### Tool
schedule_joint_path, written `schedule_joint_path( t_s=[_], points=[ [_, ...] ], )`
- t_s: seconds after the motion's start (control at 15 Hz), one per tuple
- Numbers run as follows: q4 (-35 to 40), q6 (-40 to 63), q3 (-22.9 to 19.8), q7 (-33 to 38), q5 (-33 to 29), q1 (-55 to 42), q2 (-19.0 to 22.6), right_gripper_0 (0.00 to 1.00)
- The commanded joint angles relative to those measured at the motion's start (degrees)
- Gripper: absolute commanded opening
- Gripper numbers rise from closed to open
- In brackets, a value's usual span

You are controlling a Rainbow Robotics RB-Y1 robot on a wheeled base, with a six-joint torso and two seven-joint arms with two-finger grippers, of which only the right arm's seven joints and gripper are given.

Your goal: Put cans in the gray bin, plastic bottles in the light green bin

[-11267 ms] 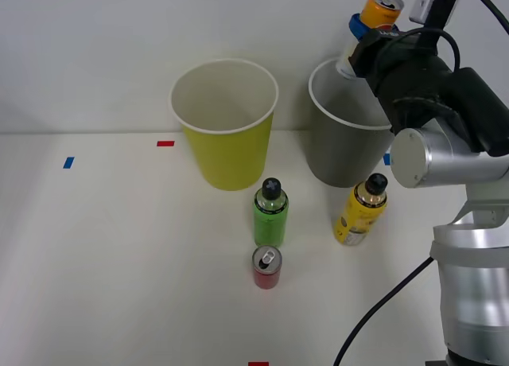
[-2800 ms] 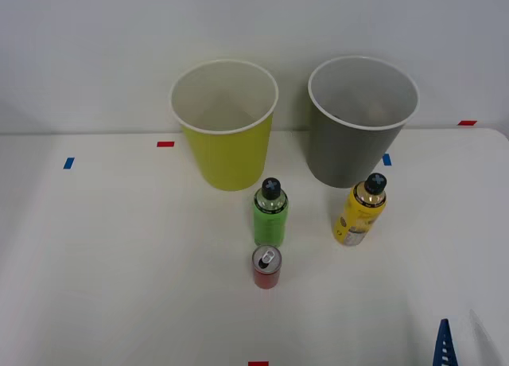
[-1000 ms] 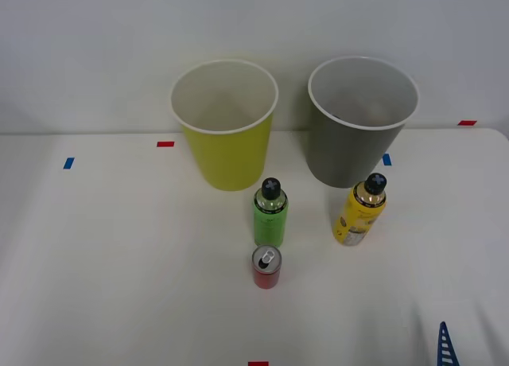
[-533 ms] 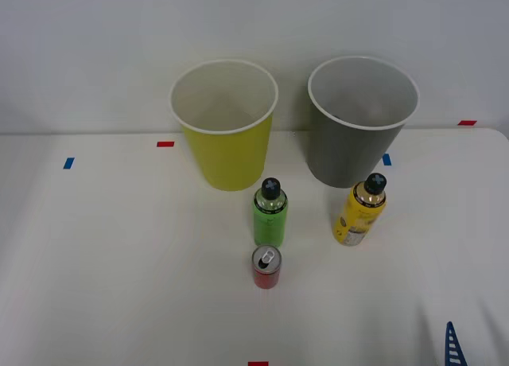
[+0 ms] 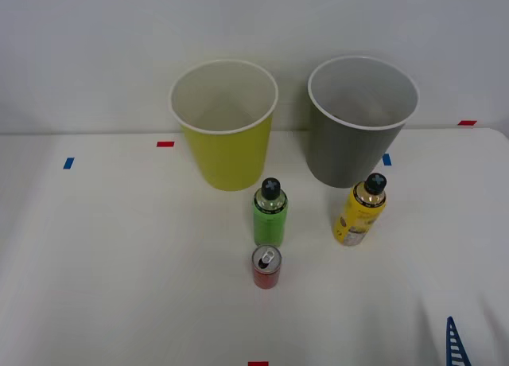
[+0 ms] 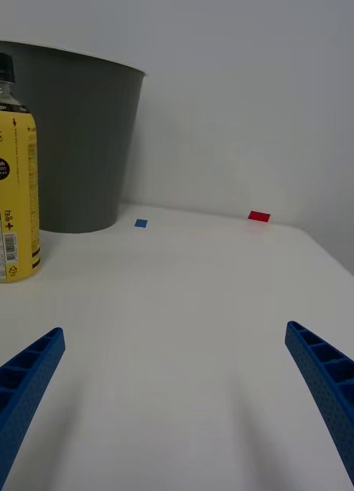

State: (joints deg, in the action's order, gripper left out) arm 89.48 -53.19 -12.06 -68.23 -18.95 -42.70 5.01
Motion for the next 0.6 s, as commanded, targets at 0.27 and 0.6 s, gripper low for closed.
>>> schedule_joint_path(
  t_s=[0.27,0.6],
  points=[
    [0.0,0.1,-0.6,8.5,-3.0,0.2,0.1,1.00],
    [0.0,0.1,-0.7,7.6,-3.0,0.2,0.1,1.00]
  ],
)
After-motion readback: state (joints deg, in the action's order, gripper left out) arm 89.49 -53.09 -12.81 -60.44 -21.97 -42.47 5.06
